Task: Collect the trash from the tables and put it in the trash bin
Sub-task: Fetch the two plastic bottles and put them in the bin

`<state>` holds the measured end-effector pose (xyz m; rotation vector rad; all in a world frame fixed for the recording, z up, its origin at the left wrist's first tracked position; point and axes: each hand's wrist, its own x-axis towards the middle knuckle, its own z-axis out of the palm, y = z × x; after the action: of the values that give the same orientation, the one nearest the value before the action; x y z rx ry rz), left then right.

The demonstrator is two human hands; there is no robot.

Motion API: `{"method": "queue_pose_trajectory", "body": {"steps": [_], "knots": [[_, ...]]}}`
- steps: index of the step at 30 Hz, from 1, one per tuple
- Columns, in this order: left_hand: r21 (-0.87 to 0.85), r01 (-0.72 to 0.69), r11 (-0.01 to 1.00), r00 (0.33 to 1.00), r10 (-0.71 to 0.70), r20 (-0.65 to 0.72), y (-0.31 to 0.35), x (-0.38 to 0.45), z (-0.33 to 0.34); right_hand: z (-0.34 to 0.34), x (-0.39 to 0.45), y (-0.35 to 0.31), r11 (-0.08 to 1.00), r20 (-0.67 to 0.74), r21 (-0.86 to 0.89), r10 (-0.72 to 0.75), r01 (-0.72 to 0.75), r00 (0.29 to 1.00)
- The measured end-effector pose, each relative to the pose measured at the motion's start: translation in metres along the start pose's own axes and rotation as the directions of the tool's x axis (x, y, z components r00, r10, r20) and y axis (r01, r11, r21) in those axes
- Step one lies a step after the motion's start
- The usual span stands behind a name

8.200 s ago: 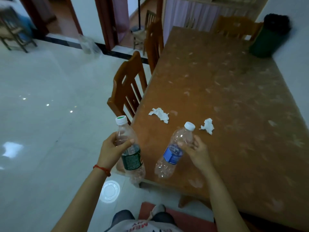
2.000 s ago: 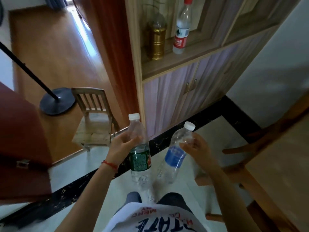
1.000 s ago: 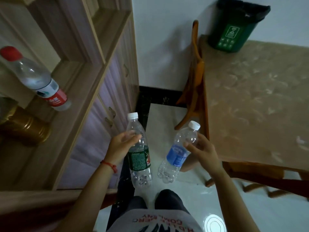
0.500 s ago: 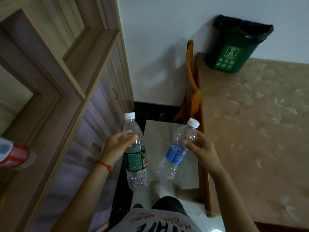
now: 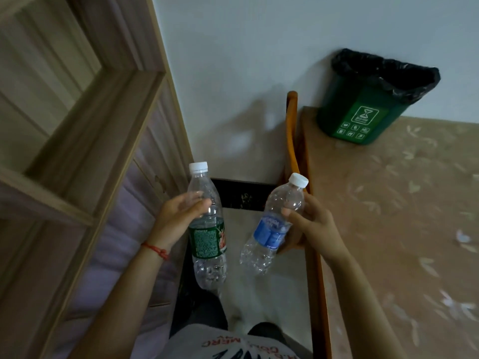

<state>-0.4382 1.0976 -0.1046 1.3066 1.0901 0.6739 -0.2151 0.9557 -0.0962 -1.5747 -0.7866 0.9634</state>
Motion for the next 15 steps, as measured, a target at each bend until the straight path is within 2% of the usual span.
{"method": "queue_pose_trajectory", "body": {"steps": [6,15], "knots": [[-0.027,-0.035,0.999,0.992,0.038,0.119,0.032,0.101,-0.007,0.015,0.079,-0.025,0.998,-0.053,0.058,-0.012,0.015,0.999],[0.041,-0.085,0.996,0.979,0.076,0.189,0.072,0.218,-0.017,0.030,0.175,-0.056,0.996,-0.112,0.071,-0.045,0.053,0.993]]}}
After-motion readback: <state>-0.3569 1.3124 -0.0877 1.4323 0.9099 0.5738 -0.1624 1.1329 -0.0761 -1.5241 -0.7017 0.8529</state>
